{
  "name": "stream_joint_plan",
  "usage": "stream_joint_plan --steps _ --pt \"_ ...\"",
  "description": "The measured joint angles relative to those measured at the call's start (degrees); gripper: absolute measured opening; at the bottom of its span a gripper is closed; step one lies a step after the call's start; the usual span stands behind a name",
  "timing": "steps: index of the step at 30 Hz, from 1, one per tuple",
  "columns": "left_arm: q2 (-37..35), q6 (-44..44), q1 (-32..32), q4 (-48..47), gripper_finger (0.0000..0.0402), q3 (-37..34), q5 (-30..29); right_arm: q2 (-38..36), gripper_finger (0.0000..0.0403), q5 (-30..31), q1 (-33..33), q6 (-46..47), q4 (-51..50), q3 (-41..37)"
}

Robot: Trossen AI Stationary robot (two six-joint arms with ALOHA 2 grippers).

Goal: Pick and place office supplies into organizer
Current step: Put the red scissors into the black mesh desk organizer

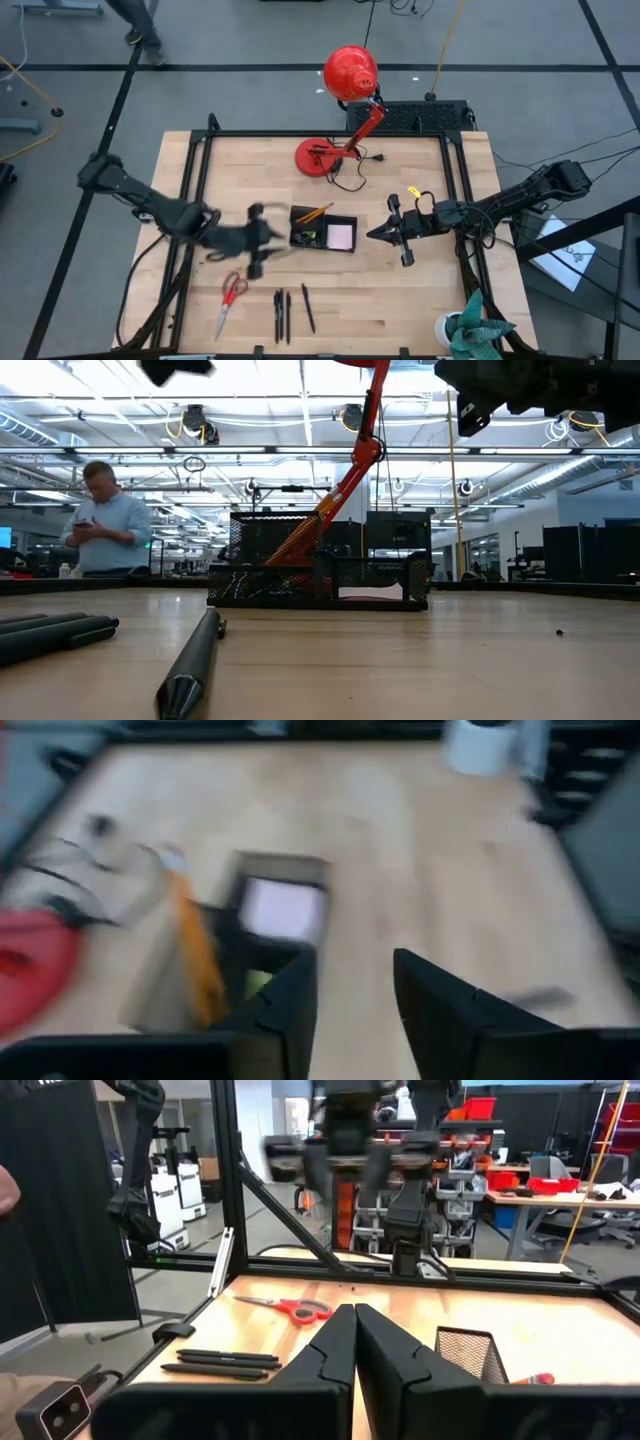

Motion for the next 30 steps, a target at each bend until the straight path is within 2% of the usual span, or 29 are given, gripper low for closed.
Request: stream_joint_plan --steps 3,9,14,21,27,30 --pt "0.13 -8.02 -7.01 -0.29 0.0115 -0.47 -0.96 0.00 0.0004 0.00 0.00 -0.02 -0.19 0.00" --pt "0.36 -26.16 -18.74 0.20 0.0075 -5.03 -13.73 0.00 0.0004 0.07 0.00 -2.17 -4.13 0.00" --pt "1.25 -35.84 -24.72 2.43 0.0043 -10.32 -18.52 0.02 0.0004 0.02 0.00 -2.55 -2.87 -0.02" --pt "1.90 -40.00 -28.64 5.90 0.0004 -15.45 -19.48 -0.02 0.0004 -0.09 0.00 -5.79 -3.79 -0.02" --pt "1.89 -33.77 -28.99 6.45 0.0021 -15.65 -17.80 -0.02 0.0004 -0.15 0.00 -6.34 -3.93 -0.02" --pt "1.90 -33.46 -28.71 7.05 0.0023 -15.65 -19.55 -0.02 0.0004 -0.16 0.00 -6.34 -3.91 -0.02"
